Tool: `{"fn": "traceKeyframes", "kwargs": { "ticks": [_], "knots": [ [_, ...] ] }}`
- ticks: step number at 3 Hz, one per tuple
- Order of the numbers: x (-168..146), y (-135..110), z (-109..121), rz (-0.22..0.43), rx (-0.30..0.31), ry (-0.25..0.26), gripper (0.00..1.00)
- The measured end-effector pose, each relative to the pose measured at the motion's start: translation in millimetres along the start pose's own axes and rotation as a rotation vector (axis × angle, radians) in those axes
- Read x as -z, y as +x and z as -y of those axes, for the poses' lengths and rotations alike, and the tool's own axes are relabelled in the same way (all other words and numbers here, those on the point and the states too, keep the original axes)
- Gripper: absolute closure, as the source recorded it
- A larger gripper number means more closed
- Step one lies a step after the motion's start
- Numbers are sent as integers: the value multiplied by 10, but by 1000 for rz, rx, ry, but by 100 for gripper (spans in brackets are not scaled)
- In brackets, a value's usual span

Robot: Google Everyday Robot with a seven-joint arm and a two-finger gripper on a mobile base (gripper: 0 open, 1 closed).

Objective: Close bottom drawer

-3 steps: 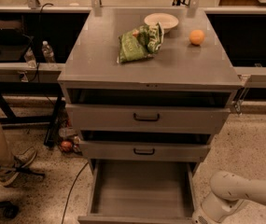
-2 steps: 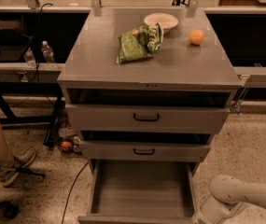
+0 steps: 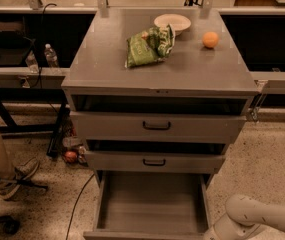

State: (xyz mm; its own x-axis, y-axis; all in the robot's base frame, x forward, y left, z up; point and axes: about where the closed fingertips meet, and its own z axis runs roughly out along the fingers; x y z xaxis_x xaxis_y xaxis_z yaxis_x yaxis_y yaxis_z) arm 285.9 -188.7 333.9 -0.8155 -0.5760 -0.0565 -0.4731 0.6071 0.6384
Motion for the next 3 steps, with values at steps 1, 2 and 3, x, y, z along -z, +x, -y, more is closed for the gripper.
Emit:
{"fn": "traceKeyframes", "kwargs": {
  "ticks": [1, 2, 3],
  "knots": [
    [-65, 13, 70, 7, -18, -10, 3],
    [-214, 4, 253, 15, -43, -42, 26],
    [-377, -41, 437, 32, -27, -65, 49]
  ]
}}
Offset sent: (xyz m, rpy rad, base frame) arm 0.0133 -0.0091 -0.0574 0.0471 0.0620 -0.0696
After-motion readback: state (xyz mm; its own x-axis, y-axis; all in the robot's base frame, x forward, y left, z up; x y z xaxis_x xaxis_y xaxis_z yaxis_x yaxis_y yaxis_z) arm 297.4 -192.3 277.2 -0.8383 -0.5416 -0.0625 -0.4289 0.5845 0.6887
